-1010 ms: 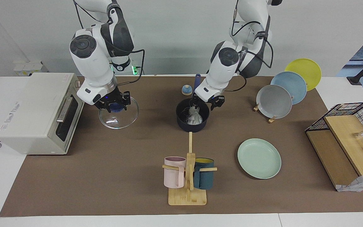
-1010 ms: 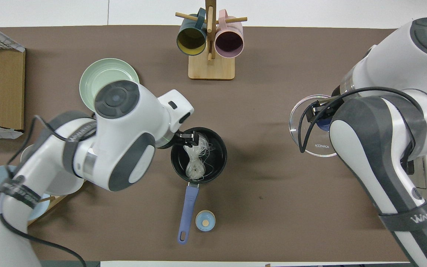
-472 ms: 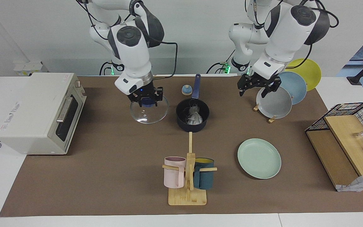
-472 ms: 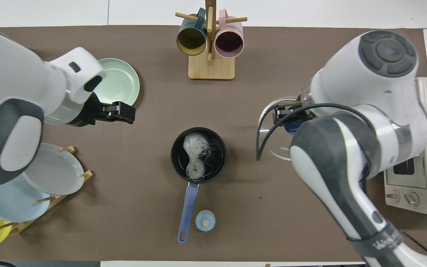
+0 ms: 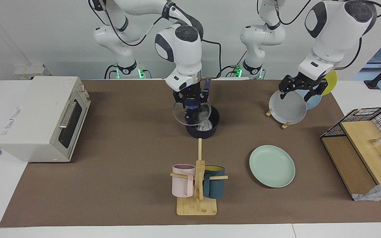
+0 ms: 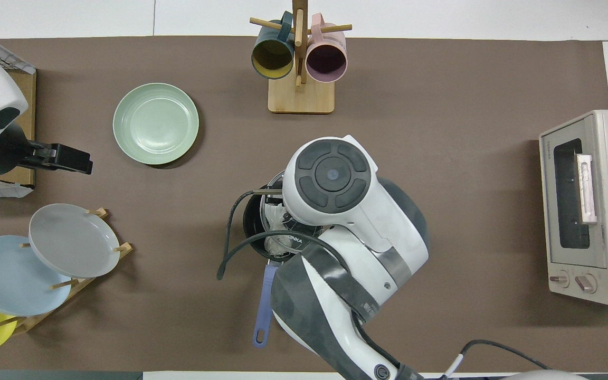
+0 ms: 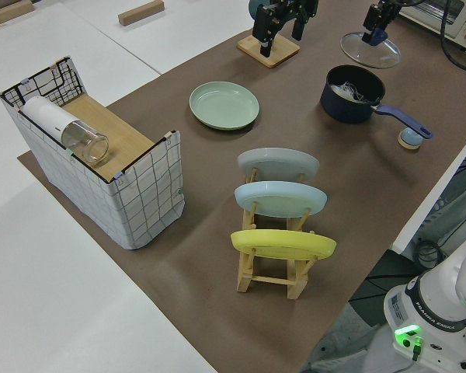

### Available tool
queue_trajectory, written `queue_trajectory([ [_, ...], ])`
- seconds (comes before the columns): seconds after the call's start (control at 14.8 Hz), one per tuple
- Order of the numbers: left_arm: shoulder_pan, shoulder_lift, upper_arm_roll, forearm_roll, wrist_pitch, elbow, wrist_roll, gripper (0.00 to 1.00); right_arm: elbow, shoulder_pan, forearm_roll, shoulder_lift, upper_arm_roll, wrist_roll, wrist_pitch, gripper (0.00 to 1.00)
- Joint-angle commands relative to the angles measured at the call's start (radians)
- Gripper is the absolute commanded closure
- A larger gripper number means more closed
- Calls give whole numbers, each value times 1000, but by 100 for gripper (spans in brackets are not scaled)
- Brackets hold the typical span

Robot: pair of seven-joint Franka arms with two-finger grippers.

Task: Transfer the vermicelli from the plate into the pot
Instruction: 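Lower the glass lid onto the saucepan with the right gripper and release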

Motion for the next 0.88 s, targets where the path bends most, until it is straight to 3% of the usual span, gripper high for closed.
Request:
queue_trajectory([
  [0.0,15,-18,-7,31,-51,7,1,0,-13,39,-71,27,6,60,51,49],
  [0.47,29,-10,-15,91,-192,159,-2,0,-13,61,-106,75,6,75,97,49],
  [0.81,36,-29,-20,88,-167,116,-6,0,-16,68,-111,100,6,77,112,49],
])
